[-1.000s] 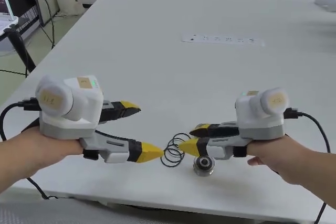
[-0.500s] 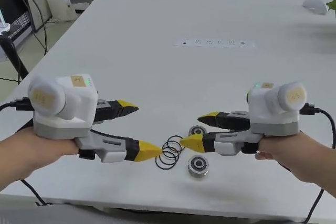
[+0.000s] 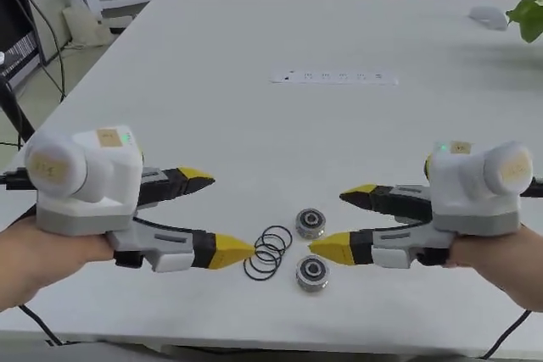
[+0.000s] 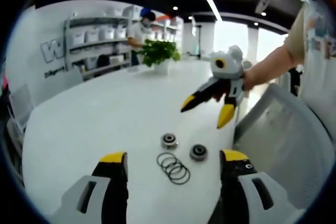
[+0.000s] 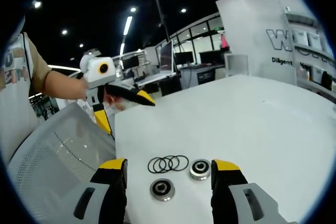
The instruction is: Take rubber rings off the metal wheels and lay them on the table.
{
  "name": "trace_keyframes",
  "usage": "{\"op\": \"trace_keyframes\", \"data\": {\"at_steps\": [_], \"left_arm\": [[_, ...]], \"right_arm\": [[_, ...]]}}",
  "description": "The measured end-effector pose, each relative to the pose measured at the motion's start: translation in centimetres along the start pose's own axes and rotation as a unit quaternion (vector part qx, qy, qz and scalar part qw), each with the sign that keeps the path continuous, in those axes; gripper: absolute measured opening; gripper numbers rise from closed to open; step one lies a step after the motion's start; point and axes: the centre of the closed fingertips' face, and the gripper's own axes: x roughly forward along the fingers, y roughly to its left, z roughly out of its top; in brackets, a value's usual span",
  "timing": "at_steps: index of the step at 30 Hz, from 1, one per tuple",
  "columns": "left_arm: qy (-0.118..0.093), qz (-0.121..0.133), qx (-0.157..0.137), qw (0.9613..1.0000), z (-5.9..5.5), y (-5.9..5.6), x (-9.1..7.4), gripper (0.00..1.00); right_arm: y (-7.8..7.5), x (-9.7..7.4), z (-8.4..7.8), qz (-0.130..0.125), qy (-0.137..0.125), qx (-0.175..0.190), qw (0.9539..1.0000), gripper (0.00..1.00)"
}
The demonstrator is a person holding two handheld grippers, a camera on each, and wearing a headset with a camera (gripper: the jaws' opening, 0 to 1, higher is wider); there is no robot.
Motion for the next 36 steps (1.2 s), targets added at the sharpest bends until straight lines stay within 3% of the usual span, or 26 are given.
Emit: {"op": "trace_keyframes", "data": {"at_steps": [12, 20, 26, 36], "left_arm": [[-0.005, 0.000, 0.003, 1.0000, 0.1, -0.6, -0.6, 0.74], [-0.005, -0.005, -0.001, 1.0000, -0.2, -1.3, -0.7, 0.75], [-0.007, -0.011, -0.002, 0.9999, -0.3, -1.8, -0.7, 0.77], [-0.008, -0.004, -0.006, 0.9999, -0.8, -1.6, -1.3, 0.78]], "right_arm": [[-0.6, -2.4, -1.4, -0.026, 0.007, -0.010, 0.9996, 0.70], [-0.6, -3.7, -2.3, -0.043, 0.001, 0.005, 0.9990, 0.73], [-0.5, -4.3, -2.7, -0.050, 0.001, 0.015, 0.9986, 0.75], [-0.2, -4.6, -3.4, -0.058, 0.015, 0.007, 0.9982, 0.81]]}}
